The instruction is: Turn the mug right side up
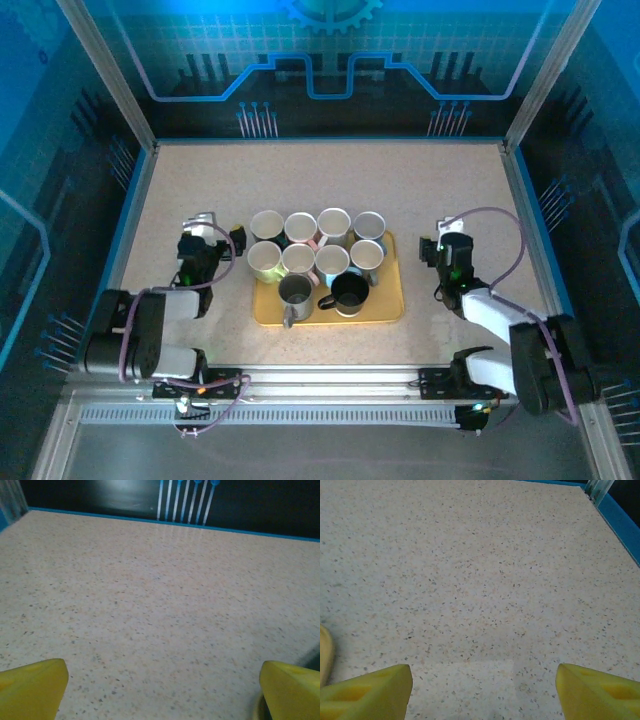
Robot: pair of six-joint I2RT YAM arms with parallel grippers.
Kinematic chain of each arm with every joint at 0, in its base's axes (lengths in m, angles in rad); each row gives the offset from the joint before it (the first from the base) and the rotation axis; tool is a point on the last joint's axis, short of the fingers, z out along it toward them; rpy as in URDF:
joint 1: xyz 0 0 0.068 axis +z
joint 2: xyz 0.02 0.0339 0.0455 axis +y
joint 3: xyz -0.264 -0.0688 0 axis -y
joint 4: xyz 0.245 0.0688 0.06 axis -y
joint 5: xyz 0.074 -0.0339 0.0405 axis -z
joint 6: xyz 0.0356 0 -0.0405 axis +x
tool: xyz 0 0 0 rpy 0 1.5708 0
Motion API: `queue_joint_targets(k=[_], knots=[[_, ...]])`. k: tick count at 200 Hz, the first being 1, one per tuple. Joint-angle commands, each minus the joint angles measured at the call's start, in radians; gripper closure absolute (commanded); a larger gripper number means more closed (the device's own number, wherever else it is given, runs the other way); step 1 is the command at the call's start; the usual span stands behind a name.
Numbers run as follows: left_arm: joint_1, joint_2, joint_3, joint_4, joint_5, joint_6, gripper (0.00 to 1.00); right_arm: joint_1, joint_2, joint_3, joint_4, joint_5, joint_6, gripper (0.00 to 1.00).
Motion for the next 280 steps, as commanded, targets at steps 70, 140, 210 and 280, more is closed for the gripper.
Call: queue_joint_targets(k=[70, 140, 210, 280], knots=[[-0.015, 0.114, 0.107, -0.010, -0.114, 0.008, 0.01, -0.053, 0.294, 0.058, 0.426, -0.132, -0.085, 0.15], [-0.016, 0.115, 0.106, -0.007, -0.112, 0.013, 0.01, -0.070, 0.288, 0.067, 0.398, -0.164, -0.075, 0.00], [-0.023, 0.113, 0.129, -0.053, 0.028, 0.066, 0.01, -0.055, 0.290, 0.058, 0.418, -0.168, -0.096, 0.00], [0.012, 0.112, 0.133, -0.062, 0.092, 0.046, 0.01, -0.055, 0.289, 0.059, 0.416, -0.172, -0.095, 0.00]])
